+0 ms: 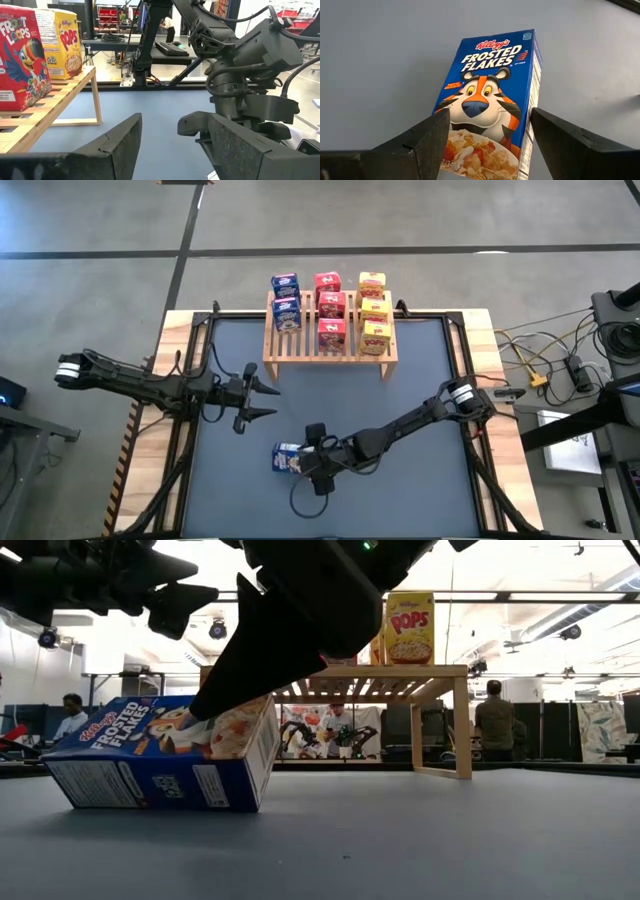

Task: Stack cereal on shelf
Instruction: Put the blue cereal box on the shelf aligned with the other blue cereal boxes

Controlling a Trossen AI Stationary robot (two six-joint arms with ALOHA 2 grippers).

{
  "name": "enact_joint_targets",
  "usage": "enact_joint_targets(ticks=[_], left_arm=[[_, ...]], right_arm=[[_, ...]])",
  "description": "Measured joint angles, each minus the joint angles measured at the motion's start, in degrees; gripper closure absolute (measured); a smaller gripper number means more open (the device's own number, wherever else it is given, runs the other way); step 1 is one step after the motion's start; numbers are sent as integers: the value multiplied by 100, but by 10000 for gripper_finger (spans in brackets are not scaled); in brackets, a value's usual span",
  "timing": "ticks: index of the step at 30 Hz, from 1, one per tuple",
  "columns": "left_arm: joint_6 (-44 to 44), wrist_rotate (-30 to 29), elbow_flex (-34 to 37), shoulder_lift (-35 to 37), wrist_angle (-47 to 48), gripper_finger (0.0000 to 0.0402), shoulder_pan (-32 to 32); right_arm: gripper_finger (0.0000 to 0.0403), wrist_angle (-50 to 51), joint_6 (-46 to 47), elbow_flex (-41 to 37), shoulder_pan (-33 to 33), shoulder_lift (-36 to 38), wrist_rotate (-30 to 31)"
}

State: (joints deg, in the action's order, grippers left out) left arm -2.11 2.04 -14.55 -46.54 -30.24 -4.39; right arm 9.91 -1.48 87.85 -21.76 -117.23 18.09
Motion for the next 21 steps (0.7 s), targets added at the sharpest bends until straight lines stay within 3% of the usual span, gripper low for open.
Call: enact_joint_targets(ticks=[21], left_arm=[[0,0,0,1,-17,187,0]], right_arm=[[138,-312,-50,0,-336,0,-1]])
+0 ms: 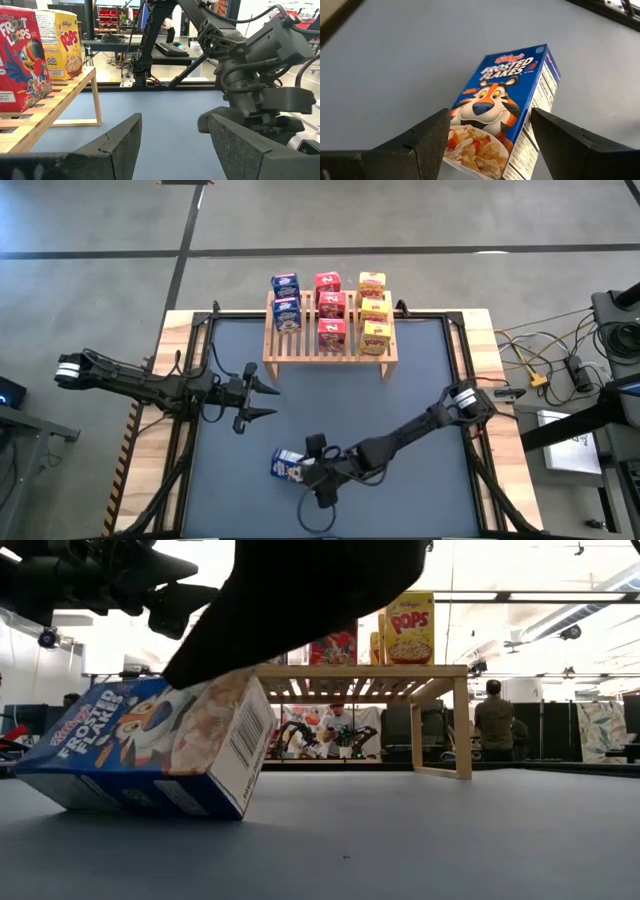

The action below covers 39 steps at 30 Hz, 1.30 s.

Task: Stack cereal on shelf
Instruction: Put the blue cereal box on the shelf aligned with the other blue cereal boxes

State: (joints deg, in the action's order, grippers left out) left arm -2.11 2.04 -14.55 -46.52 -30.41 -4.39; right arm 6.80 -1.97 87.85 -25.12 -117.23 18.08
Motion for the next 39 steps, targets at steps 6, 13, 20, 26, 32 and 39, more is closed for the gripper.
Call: enact_joint_targets(ticks=[6,13,20,26,32,39], left_arm=[[0,0,0,0,0,187,-1],[0,0,0,0,0,187,0],[0,0,0,0,0,187,0],[0,-1,0,-1,0,187,-1],[0,0,0,0,0,187,-1],[0,0,0,-1,2,187,0]], right_arm=[[138,-46,52,0,-51,0,-3],[138,-250,91,0,-53,0,-249],[138,-578,102,0,-89,0,-655],[138,-582,390,0,-88,0,-602],[138,-656,779,0,-51,0,-154],[110,-672,1108,0,41,0,4]])
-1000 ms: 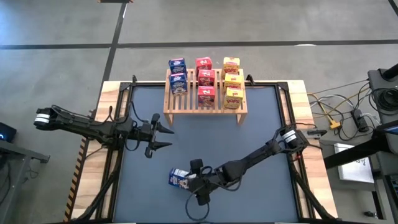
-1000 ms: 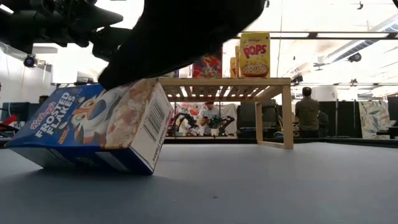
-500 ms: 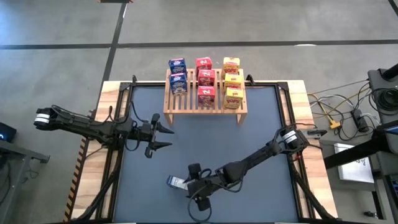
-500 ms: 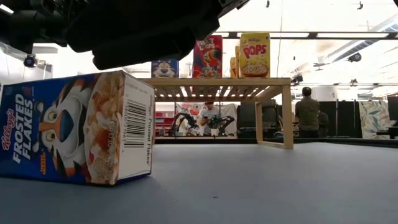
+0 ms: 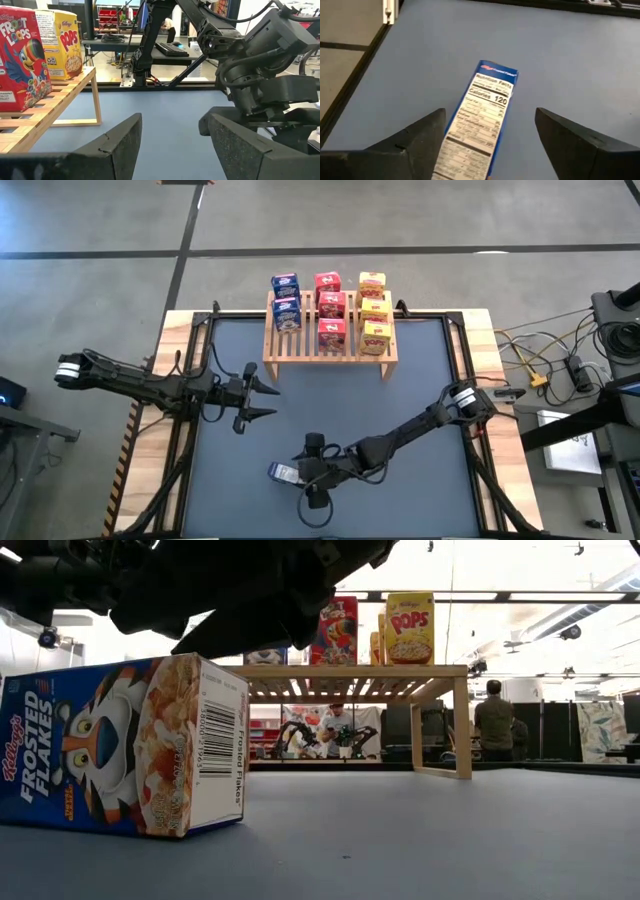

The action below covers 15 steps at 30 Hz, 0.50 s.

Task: Stack cereal on shelf
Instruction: Put the blue cereal box on the shelf aligned with the other blue cereal boxes

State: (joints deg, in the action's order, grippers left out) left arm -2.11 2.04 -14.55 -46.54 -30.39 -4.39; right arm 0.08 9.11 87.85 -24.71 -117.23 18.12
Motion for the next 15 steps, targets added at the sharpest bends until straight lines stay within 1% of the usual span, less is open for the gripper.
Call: enact_joint_targets(ticks=[8,15], left_arm=[[0,0,0,1,0,187,0],[0,-2,0,1,0,187,0]], right_arm=[[42,2,158,0,11,-17,-10],[35,0,356,0,11,-22,-167]])
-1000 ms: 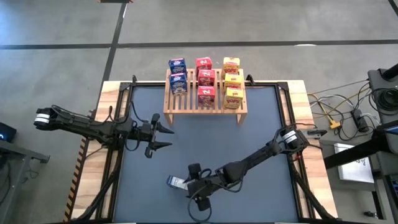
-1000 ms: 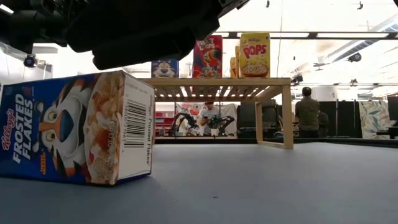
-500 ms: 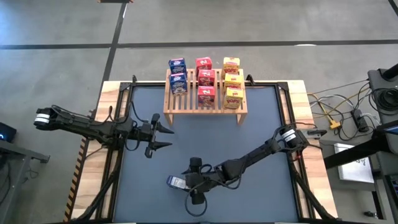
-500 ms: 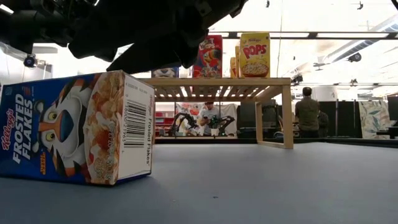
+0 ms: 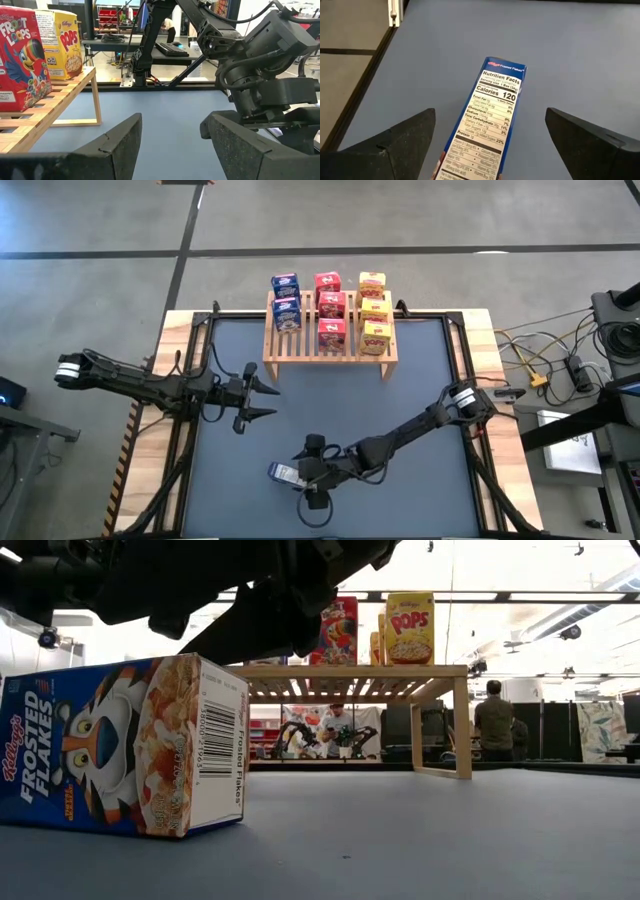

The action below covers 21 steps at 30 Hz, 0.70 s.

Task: Stack cereal on shelf
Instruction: Put the blue cereal box on the shelf aligned with the other blue cereal boxes

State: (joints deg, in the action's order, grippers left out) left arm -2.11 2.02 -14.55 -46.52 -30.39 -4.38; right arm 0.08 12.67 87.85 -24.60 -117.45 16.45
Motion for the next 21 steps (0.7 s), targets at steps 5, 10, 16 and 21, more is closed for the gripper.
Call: enact_joint_targets(ticks=[5,10,16,21], left_arm=[[0,2,0,-1,0,187,-1],[0,2,0,-3,0,187,-1],[0,0,2,-46,8,187,0],[0,0,9,-109,-6,187,-2]], right_arm=[[35,-71,42,0,0,-81,-11],[35,-56,133,25,4,-218,-45],[35,-17,177,131,13,-352,-51],[55,175,192,162,13,-352,-46]])
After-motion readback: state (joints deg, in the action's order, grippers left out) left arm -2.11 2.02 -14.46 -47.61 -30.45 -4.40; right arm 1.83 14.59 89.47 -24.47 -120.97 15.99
